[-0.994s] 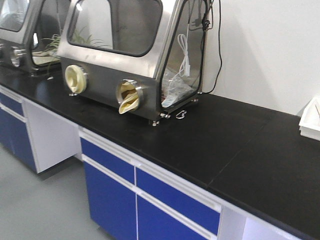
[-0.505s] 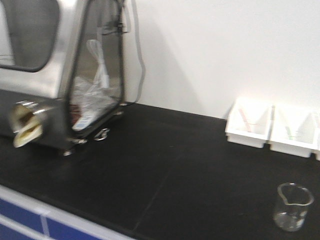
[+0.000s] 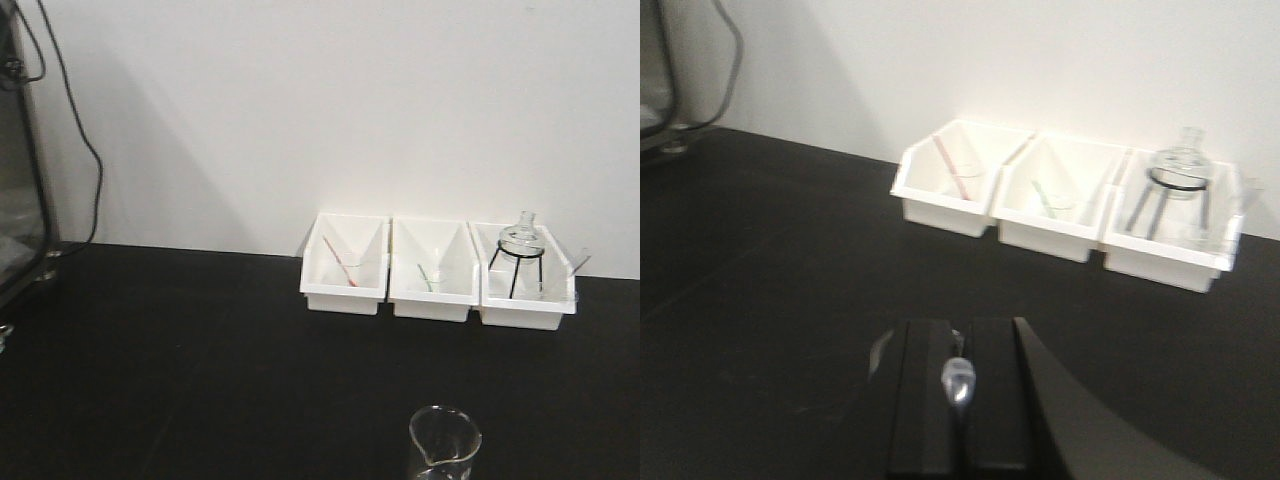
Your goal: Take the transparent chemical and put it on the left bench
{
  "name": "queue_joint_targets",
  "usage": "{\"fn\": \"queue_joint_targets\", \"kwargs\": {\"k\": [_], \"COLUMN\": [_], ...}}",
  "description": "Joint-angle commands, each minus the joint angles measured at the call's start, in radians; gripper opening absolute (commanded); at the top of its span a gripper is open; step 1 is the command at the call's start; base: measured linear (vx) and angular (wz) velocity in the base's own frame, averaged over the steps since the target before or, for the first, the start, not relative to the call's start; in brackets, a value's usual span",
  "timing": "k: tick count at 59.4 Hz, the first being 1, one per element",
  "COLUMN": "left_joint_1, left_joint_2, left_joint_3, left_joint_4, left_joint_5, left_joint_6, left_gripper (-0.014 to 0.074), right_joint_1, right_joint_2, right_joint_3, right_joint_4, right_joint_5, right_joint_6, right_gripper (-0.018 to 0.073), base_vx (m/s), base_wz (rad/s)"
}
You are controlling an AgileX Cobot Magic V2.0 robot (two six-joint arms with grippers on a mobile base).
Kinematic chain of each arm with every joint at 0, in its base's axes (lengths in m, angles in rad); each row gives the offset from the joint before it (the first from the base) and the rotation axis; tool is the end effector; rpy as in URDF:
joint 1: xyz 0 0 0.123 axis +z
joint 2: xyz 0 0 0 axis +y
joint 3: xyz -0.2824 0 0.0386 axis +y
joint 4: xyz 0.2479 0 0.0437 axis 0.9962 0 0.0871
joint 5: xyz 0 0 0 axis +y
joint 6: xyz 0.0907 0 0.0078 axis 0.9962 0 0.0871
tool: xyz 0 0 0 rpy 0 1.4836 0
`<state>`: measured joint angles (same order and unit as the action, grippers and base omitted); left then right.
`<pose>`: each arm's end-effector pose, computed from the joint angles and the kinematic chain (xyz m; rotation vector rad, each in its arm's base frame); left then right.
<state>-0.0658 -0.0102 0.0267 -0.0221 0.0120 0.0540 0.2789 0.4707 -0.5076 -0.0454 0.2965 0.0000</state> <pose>0.0566 -0.0038 0.2035 0.0741 1.5103 -0.0274 0.0980 0.0268 0.3226 -0.2705 1.7245 0.1610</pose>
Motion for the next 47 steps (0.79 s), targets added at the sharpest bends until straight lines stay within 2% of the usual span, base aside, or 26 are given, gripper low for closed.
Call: {"fn": "queue_joint_targets", "kwargs": {"k": [1,27,47], "left_joint_1": [-0.002,-0.002,-0.002], "left_joint_2": [-0.019,-0.019,-0.019], "left_joint_3": [0.016,0.016,0.016], "left_joint_4": [-0.001,-0.001,-0.001], "left_joint_5": [-0.078,-0.078,-0.078], "left_joint_6": [-0.008,-0.008,-0.008], "left_gripper": [-0.0003,-0.0003,-0.0003], "right_joint_1": [-0.002,-0.002,-0.002], "right_joint_2": [0.003,0.003,0.003], "right_joint_3": [-0.032,-0.032,-0.032], "right_joint_4": [-0.006,-0.006,-0.006], "right_joint_5": [-0.081,-0.081,-0.081], "right_joint_6": [-0.006,-0.006,-0.006], "right_gripper": [-0.0003,-0.0003,-0.0003], "base_vx": [0.22,0.17,0.04], "base_wz": [-0.48,-0.38,-0.1]}}
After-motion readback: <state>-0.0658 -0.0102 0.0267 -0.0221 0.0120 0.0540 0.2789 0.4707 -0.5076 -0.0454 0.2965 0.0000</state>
